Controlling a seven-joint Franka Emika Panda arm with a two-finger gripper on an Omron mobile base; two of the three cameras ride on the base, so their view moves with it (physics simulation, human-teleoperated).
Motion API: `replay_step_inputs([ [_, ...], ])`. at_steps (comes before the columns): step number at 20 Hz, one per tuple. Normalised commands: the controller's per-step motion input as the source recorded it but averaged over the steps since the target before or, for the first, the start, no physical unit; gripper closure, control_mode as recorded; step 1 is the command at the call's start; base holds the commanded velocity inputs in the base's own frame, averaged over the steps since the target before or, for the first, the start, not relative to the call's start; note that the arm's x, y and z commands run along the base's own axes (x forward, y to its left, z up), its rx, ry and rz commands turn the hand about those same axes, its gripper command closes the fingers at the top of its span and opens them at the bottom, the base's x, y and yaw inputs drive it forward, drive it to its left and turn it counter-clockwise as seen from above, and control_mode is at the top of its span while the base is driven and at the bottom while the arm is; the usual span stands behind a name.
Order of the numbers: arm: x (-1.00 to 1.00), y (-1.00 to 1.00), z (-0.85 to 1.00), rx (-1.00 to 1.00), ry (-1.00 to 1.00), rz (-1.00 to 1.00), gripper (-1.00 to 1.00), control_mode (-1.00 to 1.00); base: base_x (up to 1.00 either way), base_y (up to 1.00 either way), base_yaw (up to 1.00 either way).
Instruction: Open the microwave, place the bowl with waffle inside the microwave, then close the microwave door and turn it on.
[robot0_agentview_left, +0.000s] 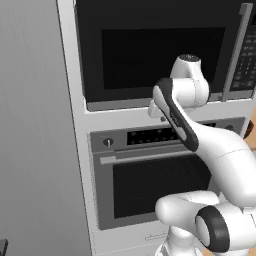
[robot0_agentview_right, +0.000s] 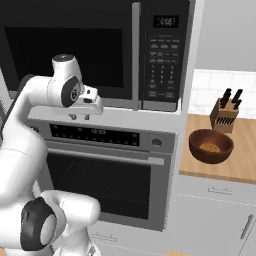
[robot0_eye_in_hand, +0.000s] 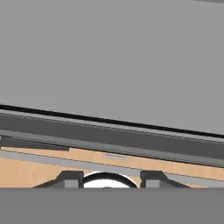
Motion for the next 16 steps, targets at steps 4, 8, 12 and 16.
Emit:
replay_step_inputs([
  [4, -0.37, -0.04, 0.09, 0.01, -0.24, 0.02, -1.0, -1.0, 0.0, 0.0, 0.0],
  [8, -0.92, -0.8, 0.37, 0.13, -0.9, 0.09, -1.0, -1.0, 0.0, 0.0, 0.0],
  [12, -0.49, -1.0, 0.54, 0.25, -0.84, 0.0, -1.0, -1.0, 0.0, 0.0, 0.0],
  [16, -0.18, -1.0, 0.91, 0.27, -0.4, -0.04, -1.0, -1.0, 0.0, 0.0, 0.0],
])
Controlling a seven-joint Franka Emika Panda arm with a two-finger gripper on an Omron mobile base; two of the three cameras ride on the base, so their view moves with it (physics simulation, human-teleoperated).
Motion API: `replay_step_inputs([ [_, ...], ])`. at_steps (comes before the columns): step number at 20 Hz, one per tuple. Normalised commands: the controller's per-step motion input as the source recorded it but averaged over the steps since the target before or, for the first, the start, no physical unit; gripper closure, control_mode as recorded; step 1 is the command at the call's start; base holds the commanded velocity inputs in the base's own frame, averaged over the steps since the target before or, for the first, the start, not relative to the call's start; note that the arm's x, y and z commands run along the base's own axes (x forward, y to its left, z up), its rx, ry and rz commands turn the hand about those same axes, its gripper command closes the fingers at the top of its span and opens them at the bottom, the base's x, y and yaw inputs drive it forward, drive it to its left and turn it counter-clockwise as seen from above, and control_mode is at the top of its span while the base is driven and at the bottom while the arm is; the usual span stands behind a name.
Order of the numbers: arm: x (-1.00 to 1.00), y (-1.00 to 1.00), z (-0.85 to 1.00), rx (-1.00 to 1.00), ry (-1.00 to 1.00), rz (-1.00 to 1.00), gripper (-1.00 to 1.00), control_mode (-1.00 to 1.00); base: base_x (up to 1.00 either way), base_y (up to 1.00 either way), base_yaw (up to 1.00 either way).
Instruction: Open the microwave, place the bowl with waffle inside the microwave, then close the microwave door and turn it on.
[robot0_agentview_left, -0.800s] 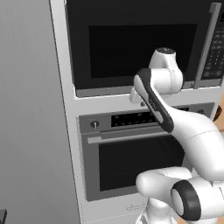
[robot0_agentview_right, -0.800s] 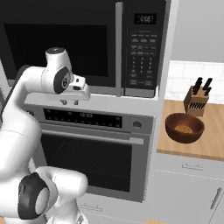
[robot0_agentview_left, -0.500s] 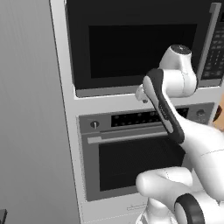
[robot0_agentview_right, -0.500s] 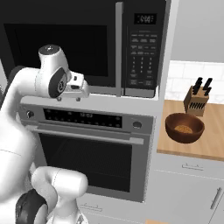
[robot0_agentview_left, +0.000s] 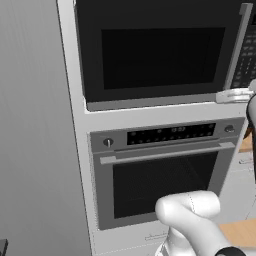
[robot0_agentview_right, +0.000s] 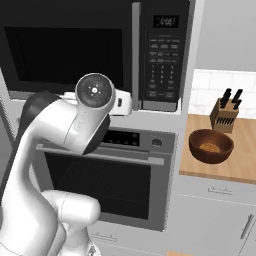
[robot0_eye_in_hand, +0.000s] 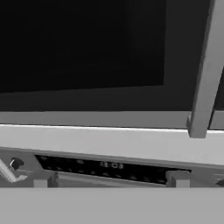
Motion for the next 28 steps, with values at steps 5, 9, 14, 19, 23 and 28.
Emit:
replay_step_inputs([
  [5, -0.01, -0.58, 0.27, 0.08, 0.02, -0.03, -1.0, -1.0, 0.0, 0.0, 0.0],
  [9, 0.0, -0.09, 0.0, 0.0, 0.0, 0.0, -1.0, -1.0, 0.0, 0.0, 0.0],
  [14, 0.1, -0.08, 0.0, 0.0, 0.0, -0.02, -1.0, -1.0, 0.0, 0.0, 0.0],
  [19, 0.33, -0.02, 0.0, 0.0, -0.03, -0.13, -1.0, -1.0, 0.0, 0.0, 0.0],
  [23, 0.38, -0.05, 0.0, 0.0, -0.02, -0.1, -1.0, -1.0, 0.0, 0.0, 0.0],
  [28, 0.36, -0.09, 0.0, 0.0, 0.0, -0.08, -1.0, -1.0, 0.0, 0.0, 0.0],
])
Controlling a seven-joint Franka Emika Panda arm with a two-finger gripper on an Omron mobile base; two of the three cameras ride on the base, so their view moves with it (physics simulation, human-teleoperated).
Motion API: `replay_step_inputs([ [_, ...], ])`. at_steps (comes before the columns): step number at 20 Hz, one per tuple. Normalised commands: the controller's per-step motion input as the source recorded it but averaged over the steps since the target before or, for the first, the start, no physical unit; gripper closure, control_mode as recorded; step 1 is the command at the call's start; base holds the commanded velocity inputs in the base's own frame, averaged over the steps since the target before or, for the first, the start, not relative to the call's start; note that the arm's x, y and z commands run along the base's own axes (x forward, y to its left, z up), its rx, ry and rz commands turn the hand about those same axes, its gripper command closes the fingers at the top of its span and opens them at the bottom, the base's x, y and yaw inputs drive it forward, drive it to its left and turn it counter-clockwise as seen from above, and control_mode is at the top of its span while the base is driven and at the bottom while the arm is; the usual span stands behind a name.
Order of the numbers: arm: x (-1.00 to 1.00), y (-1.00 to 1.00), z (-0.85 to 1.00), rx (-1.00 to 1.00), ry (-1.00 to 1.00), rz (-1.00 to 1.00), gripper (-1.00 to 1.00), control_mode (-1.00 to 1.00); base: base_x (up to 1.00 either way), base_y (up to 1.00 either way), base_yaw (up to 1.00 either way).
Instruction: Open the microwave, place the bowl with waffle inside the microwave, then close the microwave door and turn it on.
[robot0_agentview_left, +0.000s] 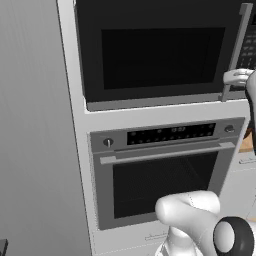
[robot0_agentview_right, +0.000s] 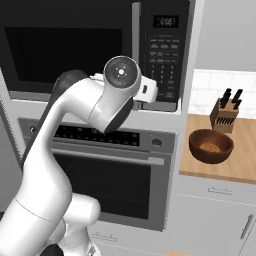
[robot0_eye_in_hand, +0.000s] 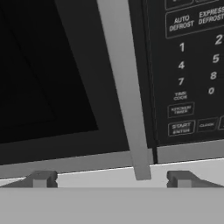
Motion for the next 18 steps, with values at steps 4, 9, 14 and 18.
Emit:
replay_step_inputs([
  [4, 0.39, -0.18, 0.0, 0.0, 0.0, -0.08, -1.0, -1.0, 0.0, 0.0, 0.0],
  [9, 0.44, -0.11, 0.0, 0.0, 0.0, -0.07, -1.0, -1.0, 0.0, 0.0, 0.0],
  [14, 0.47, -0.07, 0.0, 0.0, 0.0, -0.05, -1.0, -1.0, 0.0, 0.0, 0.0],
  [18, 0.37, -0.1, -0.02, 0.0, 0.0, -0.04, -1.0, -1.0, 0.0, 0.0, 0.0],
])
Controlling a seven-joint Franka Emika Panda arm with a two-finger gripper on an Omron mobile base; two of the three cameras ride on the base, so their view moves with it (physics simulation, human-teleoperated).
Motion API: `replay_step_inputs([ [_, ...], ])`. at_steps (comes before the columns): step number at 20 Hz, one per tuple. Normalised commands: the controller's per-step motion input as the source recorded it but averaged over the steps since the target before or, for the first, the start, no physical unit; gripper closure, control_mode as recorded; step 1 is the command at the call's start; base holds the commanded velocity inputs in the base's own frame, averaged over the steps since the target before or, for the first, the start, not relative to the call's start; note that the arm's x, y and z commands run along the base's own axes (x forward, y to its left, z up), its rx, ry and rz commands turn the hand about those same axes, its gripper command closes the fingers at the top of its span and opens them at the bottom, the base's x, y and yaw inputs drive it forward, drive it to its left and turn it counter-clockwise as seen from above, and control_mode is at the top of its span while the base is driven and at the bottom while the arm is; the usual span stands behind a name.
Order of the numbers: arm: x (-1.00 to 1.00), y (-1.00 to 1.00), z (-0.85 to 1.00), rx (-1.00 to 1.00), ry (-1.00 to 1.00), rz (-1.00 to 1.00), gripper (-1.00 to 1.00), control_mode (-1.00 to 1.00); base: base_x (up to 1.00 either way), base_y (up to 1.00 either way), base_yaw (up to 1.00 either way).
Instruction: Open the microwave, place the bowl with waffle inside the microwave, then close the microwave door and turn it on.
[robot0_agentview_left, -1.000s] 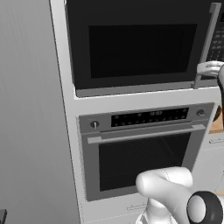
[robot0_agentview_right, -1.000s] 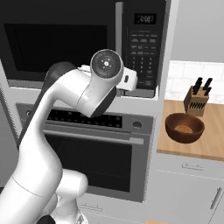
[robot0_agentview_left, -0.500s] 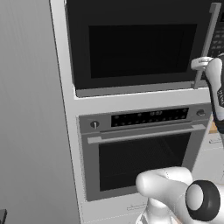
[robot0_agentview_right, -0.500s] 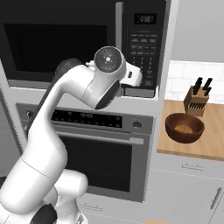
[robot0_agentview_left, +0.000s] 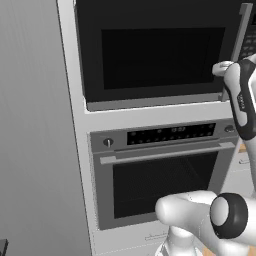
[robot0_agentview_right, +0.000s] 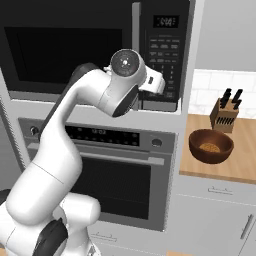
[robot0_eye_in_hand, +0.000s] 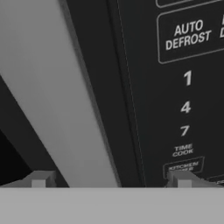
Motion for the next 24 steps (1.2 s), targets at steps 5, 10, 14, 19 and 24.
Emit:
replay_step_inputs([
  [5, 0.16, 0.0, -0.02, 0.03, 0.0, 0.0, 1.0, -1.0, 0.0, 0.0, 0.0],
  [10, 0.14, 0.0, -0.01, 0.0, 0.0, -0.01, 1.0, -1.0, 0.0, 0.0, 0.0],
  [14, -0.02, 0.0, 0.0, 0.0, 0.0, 0.0, 1.0, -1.0, 0.0, 0.0, 0.0],
  [19, -0.72, 0.04, 0.0, 0.0, -0.04, -0.11, 1.0, -1.0, 0.0, 0.0, 0.0],
  [24, -1.0, 0.2, 0.0, -0.02, -0.05, -0.3, 1.0, -1.0, 0.0, 0.0, 0.0],
])
